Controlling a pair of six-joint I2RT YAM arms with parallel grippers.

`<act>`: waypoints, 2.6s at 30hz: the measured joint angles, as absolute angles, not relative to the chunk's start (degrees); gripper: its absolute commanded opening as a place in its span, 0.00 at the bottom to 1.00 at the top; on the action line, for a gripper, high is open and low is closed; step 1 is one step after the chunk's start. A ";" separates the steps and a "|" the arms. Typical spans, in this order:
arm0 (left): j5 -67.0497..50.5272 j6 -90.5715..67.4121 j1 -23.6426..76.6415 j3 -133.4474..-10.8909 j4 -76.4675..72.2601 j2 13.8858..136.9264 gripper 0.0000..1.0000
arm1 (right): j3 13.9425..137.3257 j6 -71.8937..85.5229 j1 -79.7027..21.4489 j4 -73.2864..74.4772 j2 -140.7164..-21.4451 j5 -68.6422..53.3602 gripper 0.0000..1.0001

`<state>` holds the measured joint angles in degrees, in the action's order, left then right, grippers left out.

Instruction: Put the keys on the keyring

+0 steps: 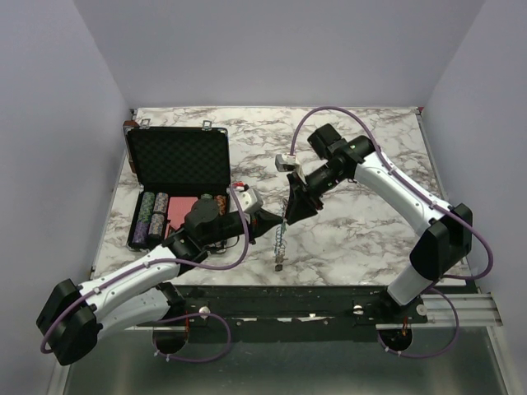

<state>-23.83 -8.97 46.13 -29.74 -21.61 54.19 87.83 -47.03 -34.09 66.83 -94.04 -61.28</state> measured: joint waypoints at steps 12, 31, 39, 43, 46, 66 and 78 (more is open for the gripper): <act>-21.10 -13.65 46.13 -26.74 -27.97 52.25 0.00 | 85.95 -43.35 -33.26 63.11 -92.25 -62.85 0.29; -16.84 -17.43 46.09 -24.47 -34.72 51.09 0.00 | 85.47 -39.79 -32.67 60.93 -92.23 -63.44 0.00; -15.53 -18.59 46.09 -22.17 -38.92 50.50 0.00 | 83.59 -36.25 -31.09 58.33 -92.23 -66.83 0.00; -14.90 -19.20 46.09 -20.73 -41.87 50.46 0.00 | 81.73 -33.91 -30.87 56.66 -92.23 -68.62 0.00; -14.61 -19.79 46.06 -20.12 -43.88 50.46 0.00 | 80.71 -32.69 -30.83 55.77 -92.23 -69.34 0.00; -15.20 -20.64 45.47 -20.01 -46.89 50.48 0.00 | 86.85 -40.23 -29.17 61.32 -92.27 -71.72 0.42; -16.27 -20.84 45.45 -20.03 -46.44 51.66 0.00 | 88.01 -41.41 -29.17 62.92 -94.48 -71.96 0.38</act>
<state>-16.27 -20.84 45.45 -20.03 -46.44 51.66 88.01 -41.41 -29.17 62.92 -94.48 -71.96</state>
